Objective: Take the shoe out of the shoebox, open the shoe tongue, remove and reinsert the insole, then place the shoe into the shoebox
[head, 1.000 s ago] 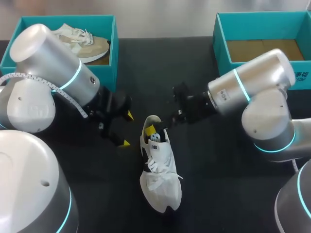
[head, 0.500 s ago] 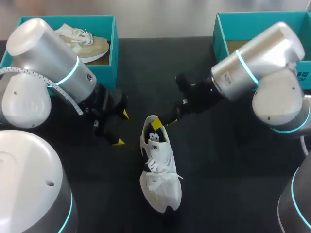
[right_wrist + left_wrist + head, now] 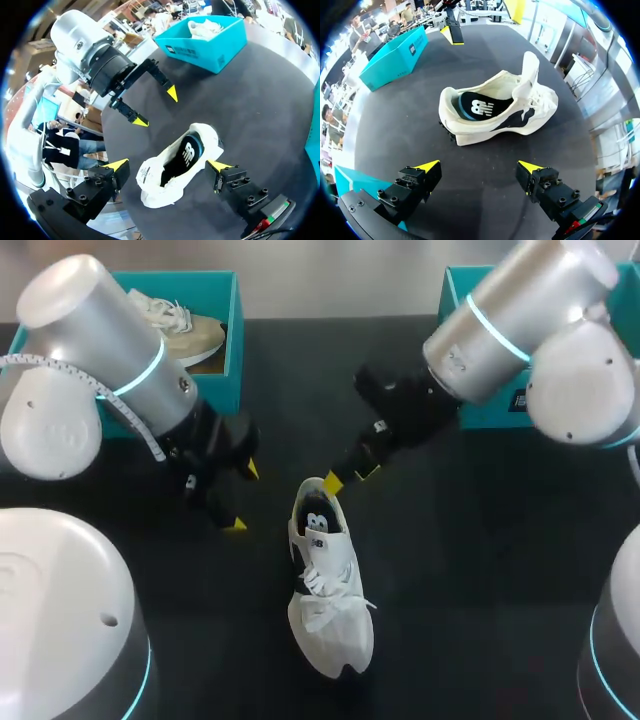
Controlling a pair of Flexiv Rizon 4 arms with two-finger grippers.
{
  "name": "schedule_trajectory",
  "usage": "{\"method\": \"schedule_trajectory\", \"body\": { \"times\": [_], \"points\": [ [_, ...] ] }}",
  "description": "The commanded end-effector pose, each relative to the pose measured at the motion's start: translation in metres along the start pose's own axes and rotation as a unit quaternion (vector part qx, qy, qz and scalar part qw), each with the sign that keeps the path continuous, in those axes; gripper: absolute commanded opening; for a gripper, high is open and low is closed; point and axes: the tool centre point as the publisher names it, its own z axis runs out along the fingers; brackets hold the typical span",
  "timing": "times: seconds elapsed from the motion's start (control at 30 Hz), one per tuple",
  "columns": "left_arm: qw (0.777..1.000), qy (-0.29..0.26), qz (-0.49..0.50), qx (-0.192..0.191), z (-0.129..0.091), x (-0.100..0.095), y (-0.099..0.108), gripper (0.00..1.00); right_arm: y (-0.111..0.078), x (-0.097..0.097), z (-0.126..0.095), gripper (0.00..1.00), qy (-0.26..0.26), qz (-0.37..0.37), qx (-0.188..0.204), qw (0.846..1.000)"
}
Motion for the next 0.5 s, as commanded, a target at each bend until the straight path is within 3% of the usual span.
{"method": "schedule_trajectory", "body": {
  "times": [0.03,0.27,0.5],
  "points": [
    [1.0,0.002,0.0,-0.002,0.0,-0.002,-0.001,1.0,0.001,0.002,-0.003,1.0,-0.016,0.001,0.013,1.0],
    [1.0,0.004,0.024,0.005,-0.004,-0.006,0.004,1.0,0.001,0.002,-0.003,1.0,-0.016,0.001,0.013,1.0],
    [0.998,0.026,0.062,0.013,-0.025,-0.029,0.025,1.0,0.006,0.004,-0.018,1.0,-0.133,0.0,0.065,0.989]
  ]
}}
